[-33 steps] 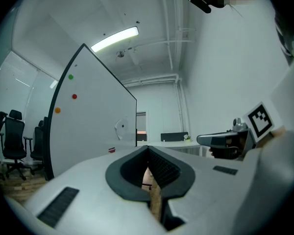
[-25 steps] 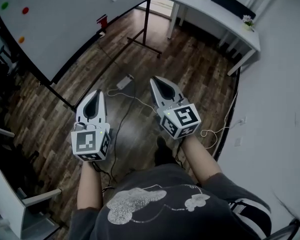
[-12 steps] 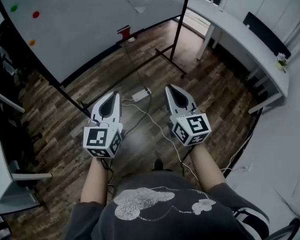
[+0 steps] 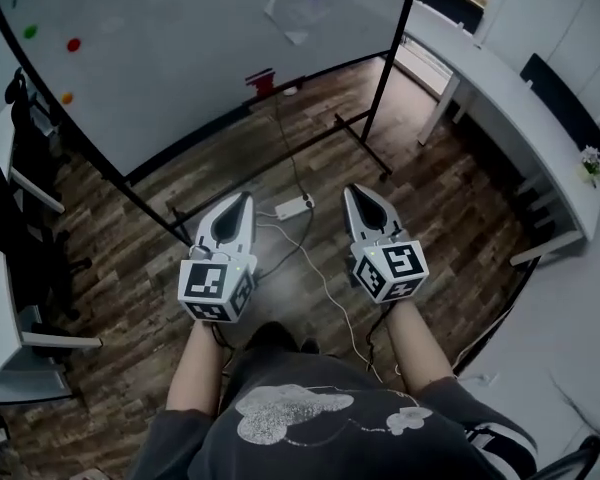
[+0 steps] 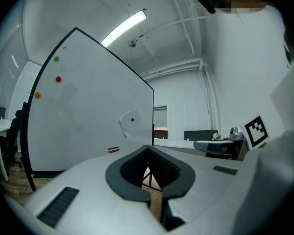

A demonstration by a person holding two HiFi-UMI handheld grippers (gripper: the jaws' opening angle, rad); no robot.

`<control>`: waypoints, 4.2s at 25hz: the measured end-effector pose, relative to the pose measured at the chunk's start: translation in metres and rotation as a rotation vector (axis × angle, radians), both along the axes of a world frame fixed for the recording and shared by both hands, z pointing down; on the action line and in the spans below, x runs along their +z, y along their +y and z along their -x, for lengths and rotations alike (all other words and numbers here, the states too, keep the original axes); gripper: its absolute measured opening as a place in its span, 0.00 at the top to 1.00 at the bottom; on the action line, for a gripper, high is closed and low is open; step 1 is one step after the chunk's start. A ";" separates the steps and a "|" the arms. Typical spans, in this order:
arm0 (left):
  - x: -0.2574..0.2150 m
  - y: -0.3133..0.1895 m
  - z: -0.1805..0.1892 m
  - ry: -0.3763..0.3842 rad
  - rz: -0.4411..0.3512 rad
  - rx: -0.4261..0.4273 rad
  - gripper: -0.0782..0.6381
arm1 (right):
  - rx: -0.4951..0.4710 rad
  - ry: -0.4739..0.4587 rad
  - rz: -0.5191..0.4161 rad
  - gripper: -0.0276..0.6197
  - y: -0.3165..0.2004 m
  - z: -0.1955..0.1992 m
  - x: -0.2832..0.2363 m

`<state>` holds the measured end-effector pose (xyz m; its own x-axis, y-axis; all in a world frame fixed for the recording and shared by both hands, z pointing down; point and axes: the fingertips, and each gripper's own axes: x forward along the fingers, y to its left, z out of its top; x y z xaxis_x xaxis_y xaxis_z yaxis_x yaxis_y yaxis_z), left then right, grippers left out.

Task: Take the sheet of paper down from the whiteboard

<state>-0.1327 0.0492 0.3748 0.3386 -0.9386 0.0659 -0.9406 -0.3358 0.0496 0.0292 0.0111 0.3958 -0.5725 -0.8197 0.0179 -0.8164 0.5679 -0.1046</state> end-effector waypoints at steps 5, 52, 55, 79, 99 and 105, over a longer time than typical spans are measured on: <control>0.002 -0.039 -0.009 -0.011 -0.010 0.002 0.88 | 0.005 0.007 0.011 0.92 -0.034 -0.009 0.009; -0.036 -0.435 0.009 -0.009 -0.093 -0.396 0.87 | -0.258 0.084 -0.162 0.92 -0.501 0.025 -0.067; -0.038 -0.442 0.012 -0.018 -0.097 -0.435 0.87 | -0.270 0.069 -0.178 0.86 -0.522 0.037 -0.079; -0.039 -0.493 0.012 0.030 -0.082 -0.422 0.77 | -0.183 0.106 -0.257 0.75 -0.579 0.074 -0.113; -0.062 -0.520 0.012 0.077 -0.122 -0.397 0.74 | -0.206 0.100 -0.235 0.76 -0.578 0.078 -0.110; -0.063 -0.520 0.022 0.070 -0.117 -0.462 0.85 | -0.202 0.094 -0.228 0.76 -0.578 0.078 -0.110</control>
